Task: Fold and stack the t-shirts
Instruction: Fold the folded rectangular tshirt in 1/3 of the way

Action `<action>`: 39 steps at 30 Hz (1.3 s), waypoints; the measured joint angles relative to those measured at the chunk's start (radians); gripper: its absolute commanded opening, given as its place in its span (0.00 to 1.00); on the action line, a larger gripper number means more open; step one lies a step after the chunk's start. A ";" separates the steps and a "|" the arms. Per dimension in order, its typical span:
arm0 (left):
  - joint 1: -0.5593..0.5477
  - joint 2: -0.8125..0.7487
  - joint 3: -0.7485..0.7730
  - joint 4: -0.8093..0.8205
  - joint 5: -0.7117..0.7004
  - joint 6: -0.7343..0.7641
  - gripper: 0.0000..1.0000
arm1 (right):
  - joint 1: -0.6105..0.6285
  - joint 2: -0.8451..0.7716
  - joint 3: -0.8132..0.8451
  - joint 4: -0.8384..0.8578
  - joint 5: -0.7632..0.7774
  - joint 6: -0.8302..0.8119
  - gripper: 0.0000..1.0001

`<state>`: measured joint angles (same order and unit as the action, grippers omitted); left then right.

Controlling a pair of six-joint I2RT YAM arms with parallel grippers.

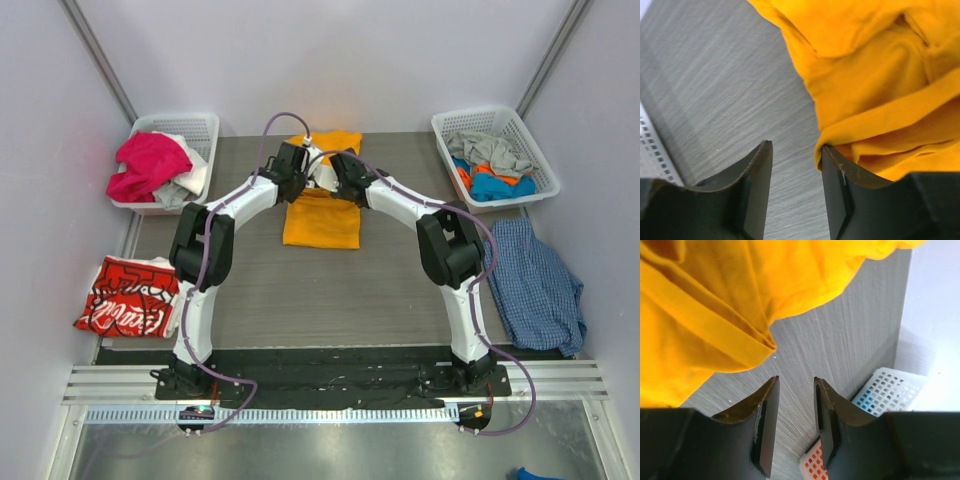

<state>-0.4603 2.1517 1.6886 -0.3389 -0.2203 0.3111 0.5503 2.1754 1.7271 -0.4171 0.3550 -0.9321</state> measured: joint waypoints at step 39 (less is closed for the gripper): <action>-0.090 -0.190 -0.260 0.106 -0.167 0.052 1.00 | 0.086 -0.534 -0.536 0.198 0.044 0.342 0.73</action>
<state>-0.5499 1.9621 1.4288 -0.2333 -0.3874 0.3634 0.6361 1.6409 1.1915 -0.2192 0.3992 -0.5900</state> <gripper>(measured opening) 0.995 0.723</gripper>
